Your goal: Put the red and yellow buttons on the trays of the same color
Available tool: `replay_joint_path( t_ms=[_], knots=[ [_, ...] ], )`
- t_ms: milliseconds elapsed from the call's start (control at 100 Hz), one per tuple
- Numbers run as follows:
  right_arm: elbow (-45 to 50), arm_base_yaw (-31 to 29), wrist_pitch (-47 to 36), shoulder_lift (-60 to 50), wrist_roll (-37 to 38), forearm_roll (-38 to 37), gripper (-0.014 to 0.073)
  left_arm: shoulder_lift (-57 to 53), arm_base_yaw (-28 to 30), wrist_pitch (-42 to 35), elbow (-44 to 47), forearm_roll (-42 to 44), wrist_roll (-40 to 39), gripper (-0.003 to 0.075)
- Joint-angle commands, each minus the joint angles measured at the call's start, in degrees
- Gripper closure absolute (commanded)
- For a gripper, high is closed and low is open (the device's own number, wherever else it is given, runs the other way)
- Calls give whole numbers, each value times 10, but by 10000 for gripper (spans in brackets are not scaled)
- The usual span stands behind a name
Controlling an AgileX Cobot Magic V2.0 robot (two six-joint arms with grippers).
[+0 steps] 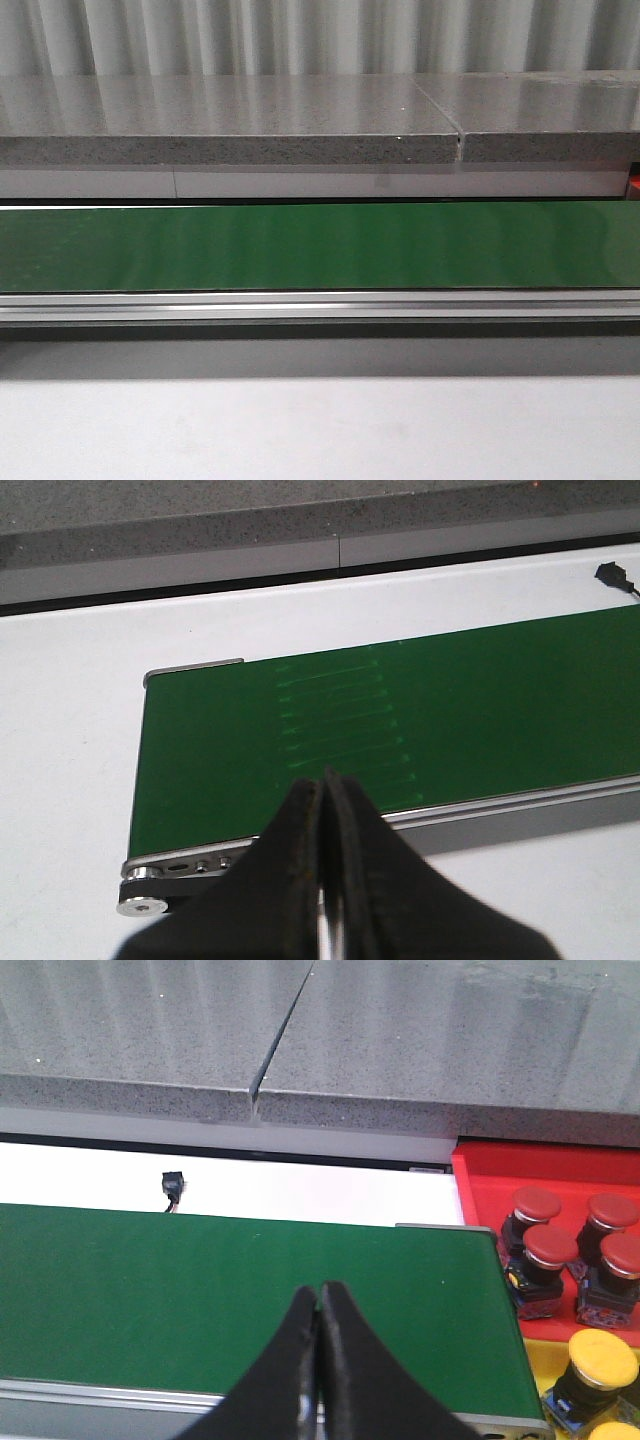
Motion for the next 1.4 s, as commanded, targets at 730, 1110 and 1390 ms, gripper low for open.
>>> replay_joint_path(
  t_ms=[730, 1110, 1390],
  knots=[
    [139, -51, -81, -211, -123, 58, 660, 2, -4, -42, -16, -10, 0, 740],
    [218, -88, -199, -226, -93, 59, 660, 2, -4, -42, -16, -10, 0, 740],
    [218, -88, -192, -225, -93, 59, 660, 4, -4, -42, -16, -10, 0, 740]
  ],
)
